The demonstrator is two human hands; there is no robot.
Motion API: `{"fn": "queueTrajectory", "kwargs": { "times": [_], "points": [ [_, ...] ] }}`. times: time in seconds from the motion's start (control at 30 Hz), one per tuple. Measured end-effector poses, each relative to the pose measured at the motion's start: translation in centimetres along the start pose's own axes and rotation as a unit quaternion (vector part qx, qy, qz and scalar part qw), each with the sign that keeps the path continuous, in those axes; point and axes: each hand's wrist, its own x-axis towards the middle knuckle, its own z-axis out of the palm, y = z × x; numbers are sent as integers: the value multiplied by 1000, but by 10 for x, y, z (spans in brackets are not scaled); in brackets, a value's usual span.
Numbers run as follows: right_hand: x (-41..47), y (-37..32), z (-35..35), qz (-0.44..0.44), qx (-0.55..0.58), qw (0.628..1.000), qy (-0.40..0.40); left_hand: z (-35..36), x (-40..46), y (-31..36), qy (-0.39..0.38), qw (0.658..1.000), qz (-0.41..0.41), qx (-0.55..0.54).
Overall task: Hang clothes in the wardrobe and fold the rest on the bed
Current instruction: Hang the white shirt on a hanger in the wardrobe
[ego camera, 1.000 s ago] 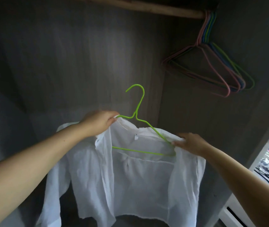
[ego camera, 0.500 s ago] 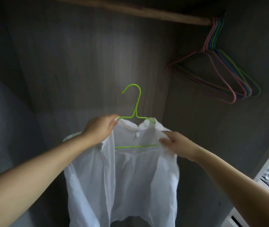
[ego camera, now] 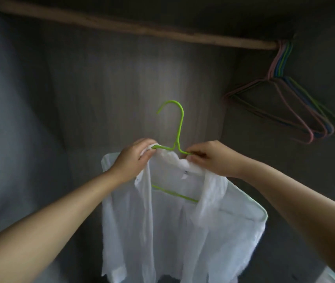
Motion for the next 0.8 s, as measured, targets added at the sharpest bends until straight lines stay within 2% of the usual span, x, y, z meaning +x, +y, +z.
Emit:
{"fn": "queueTrajectory", "kwargs": {
  "times": [0.13,0.27,0.3,0.37,0.47,0.5,0.57,0.67,0.7,0.73,0.8],
  "points": [
    [14,-9,-8,11,5,999,40,-8,-1,3,50,983,-49,168],
    [26,-9,-8,56,-17,998,25,-21,0,5,-9,972,-90,218],
    [29,-9,-7,75,-12,997,27,-24,-1,3,1,973,-110,203],
    [36,-13,-1,110,11,994,25,-28,-3,-2,18,981,-167,100],
    [53,-33,13,175,116,978,21,-30,-7,-2,-47,967,-236,-85],
    [60,-42,18,200,202,958,24,-31,-10,-1,-77,959,-259,-84],
    [75,-60,22,245,393,886,35,-40,-16,0,-90,956,-275,-40],
    [101,-84,17,270,582,767,32,-65,-33,17,39,974,-221,15],
    [110,-92,14,267,618,739,25,-73,-38,29,72,978,-193,17],
    [120,-100,11,255,641,724,9,-79,-43,39,77,981,-176,20],
    [140,-119,4,219,658,720,-24,-93,-47,57,26,982,-188,-15]
  ]
}}
